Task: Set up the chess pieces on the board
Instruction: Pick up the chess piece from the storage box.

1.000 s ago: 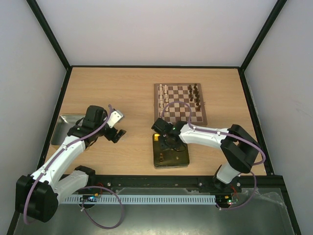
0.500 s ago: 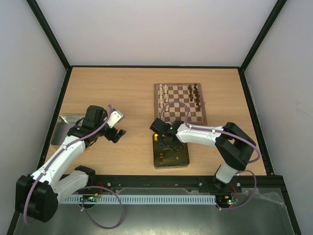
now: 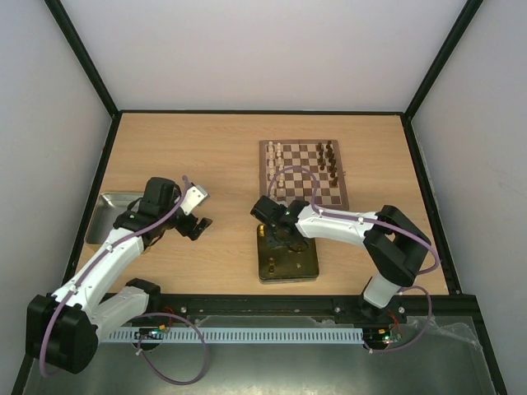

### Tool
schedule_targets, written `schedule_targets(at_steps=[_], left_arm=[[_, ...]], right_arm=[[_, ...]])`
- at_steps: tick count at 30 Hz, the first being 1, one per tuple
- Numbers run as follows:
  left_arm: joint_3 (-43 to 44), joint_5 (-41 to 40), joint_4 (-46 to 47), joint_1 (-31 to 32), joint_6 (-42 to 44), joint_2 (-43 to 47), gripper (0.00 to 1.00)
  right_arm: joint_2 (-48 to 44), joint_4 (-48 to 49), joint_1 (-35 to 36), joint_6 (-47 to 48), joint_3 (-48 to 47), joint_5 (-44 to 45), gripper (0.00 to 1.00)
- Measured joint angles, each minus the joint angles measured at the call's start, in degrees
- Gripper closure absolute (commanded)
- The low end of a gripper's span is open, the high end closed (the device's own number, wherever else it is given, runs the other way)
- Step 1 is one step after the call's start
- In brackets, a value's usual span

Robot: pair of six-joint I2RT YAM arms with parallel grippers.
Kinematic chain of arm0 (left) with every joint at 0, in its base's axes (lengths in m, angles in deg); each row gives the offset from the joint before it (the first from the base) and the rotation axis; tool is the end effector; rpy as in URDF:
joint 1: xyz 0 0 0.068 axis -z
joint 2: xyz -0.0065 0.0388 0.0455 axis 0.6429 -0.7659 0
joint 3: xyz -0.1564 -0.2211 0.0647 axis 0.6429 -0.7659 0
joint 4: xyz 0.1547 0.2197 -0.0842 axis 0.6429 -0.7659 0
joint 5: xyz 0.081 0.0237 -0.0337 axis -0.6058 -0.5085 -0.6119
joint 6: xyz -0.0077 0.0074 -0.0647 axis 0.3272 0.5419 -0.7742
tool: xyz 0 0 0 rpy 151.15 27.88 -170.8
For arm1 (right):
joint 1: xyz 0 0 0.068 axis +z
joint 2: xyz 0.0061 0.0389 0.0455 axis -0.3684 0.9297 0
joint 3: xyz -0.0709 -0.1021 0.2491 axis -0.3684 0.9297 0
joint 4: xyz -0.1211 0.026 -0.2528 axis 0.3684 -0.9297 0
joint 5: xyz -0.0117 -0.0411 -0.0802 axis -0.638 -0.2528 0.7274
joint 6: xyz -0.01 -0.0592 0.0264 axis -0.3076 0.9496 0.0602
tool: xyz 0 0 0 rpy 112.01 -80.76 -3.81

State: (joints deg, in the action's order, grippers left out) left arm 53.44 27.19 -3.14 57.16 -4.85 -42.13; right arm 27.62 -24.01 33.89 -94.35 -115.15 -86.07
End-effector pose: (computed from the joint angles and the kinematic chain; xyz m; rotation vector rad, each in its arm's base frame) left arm 0.2149 -0.0806 0.2195 0.9143 2.1335 -0.2651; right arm 0.1851 0.2711 0.1483 -0.3362 2.9239 0.3480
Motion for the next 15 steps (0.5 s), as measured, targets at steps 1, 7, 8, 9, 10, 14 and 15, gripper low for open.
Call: schedule_targets(at_steps=[1, 7, 8, 9, 10, 14, 15], left_arm=[[0.00, -0.02, 0.00, 0.00, 0.00, 0.00, 0.01], [0.00, -0.02, 0.00, 0.00, 0.00, 0.00, 0.01], [0.00, -0.02, 0.00, 0.00, 0.00, 0.00, 0.01], [0.00, 0.00, 0.00, 0.00, 0.00, 0.00, 0.01], [0.00, -0.02, 0.00, 0.00, 0.02, 0.00, 0.01], [0.00, 0.00, 0.00, 0.00, 0.02, 0.00, 0.01], [0.00, 0.00, 0.00, 0.00, 0.00, 0.00, 0.01]], right_arm=[[0.00, -0.11, 0.00, 0.04, 0.00, 0.00, 0.86], [0.00, -0.15, 0.02, 0.13, 0.00, -0.04, 0.84], [0.00, -0.15, 0.02, 0.13, 0.00, -0.07, 0.83], [0.02, -0.15, 0.02, 0.15, 0.00, -0.07, 0.82], [0.11, -0.15, 0.02, 0.22, 0.00, -0.07, 0.82], [0.81, -0.15, 0.02, 0.44, -0.02, -0.44, 0.81], [0.94, -0.15, 0.02, 0.52, -0.02, -0.50, 0.81]])
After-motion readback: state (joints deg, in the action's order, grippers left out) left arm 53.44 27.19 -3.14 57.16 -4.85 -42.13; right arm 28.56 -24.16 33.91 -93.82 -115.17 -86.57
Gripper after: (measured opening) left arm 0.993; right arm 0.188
